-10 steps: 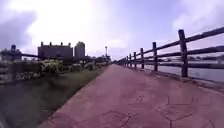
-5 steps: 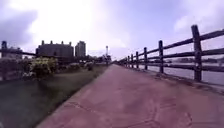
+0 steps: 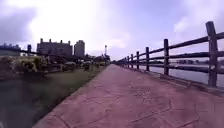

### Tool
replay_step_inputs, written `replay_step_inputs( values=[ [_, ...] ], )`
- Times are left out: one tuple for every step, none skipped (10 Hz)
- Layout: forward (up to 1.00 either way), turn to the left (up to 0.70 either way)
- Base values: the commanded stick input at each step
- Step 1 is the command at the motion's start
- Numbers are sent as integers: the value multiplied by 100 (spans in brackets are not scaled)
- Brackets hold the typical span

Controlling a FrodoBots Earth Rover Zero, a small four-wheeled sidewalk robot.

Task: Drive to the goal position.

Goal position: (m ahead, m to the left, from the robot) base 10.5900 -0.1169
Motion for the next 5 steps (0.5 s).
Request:
replay_step_inputs(
  values=[
    [100,0],
    [100,0],
    [100,0],
    [100,0],
    [100,0]
  ],
)
